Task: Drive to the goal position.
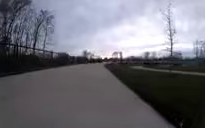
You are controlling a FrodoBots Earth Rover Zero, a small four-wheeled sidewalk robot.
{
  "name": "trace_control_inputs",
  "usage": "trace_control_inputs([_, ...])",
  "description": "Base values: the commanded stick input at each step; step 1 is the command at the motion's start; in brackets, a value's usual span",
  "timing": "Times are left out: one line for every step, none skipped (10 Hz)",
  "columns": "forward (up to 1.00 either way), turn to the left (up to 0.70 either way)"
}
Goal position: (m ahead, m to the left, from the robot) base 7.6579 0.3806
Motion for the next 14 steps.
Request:
trace_control_inputs([1.0, 0.0])
trace_control_inputs([1.0, 0.0])
trace_control_inputs([1.0, 0.0])
trace_control_inputs([1.0, 0.0])
trace_control_inputs([1.0, 0.0])
trace_control_inputs([1.0, 0.0])
trace_control_inputs([1.0, 0.0])
trace_control_inputs([1.0, 0.0])
trace_control_inputs([1.0, 0.0])
trace_control_inputs([1.0, 0.0])
trace_control_inputs([1.0, 0.0])
trace_control_inputs([1.0, 0.0])
trace_control_inputs([1.0, 0.0])
trace_control_inputs([1.0, 0.0])
